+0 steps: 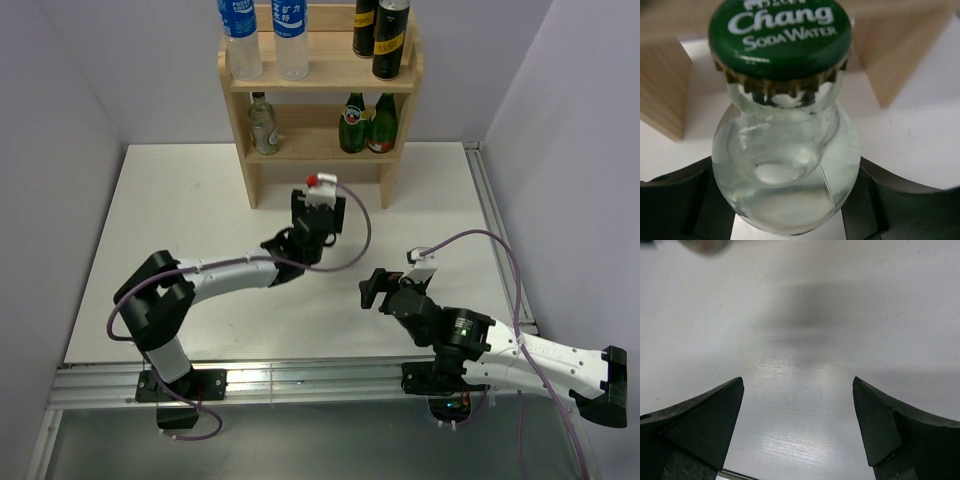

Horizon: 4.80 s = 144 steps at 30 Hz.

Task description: Place and organize the beverage onto the shelf

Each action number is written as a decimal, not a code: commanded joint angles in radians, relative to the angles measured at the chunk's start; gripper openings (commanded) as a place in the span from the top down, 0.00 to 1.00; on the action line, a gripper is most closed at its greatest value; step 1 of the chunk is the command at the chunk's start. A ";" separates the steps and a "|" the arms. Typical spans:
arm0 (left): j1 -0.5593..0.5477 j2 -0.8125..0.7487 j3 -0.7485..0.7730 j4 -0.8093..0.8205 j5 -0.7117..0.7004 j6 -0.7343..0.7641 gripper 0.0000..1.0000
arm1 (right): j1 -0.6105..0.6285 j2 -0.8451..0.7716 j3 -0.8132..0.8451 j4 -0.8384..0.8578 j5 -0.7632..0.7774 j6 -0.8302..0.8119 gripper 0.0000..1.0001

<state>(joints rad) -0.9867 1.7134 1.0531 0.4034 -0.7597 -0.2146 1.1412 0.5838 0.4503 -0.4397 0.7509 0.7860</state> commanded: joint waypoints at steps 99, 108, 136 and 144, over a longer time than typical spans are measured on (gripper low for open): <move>0.382 0.269 0.723 -0.017 0.036 0.146 0.16 | 0.012 0.027 -0.012 0.055 0.018 0.004 0.03; 0.382 0.207 0.674 -0.089 0.083 0.093 0.05 | 0.012 0.030 -0.010 0.053 0.018 0.002 0.03; 0.359 0.084 0.544 -0.209 0.227 0.031 0.01 | 0.012 0.010 -0.013 0.042 0.034 0.018 0.03; 0.356 0.114 0.525 -0.215 0.246 0.009 0.22 | 0.012 0.011 -0.013 0.042 0.041 0.021 0.04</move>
<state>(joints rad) -0.6319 1.8233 1.5879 0.1955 -0.5274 -0.1905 1.1477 0.6033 0.4370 -0.4053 0.7532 0.7883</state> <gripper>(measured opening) 0.833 0.967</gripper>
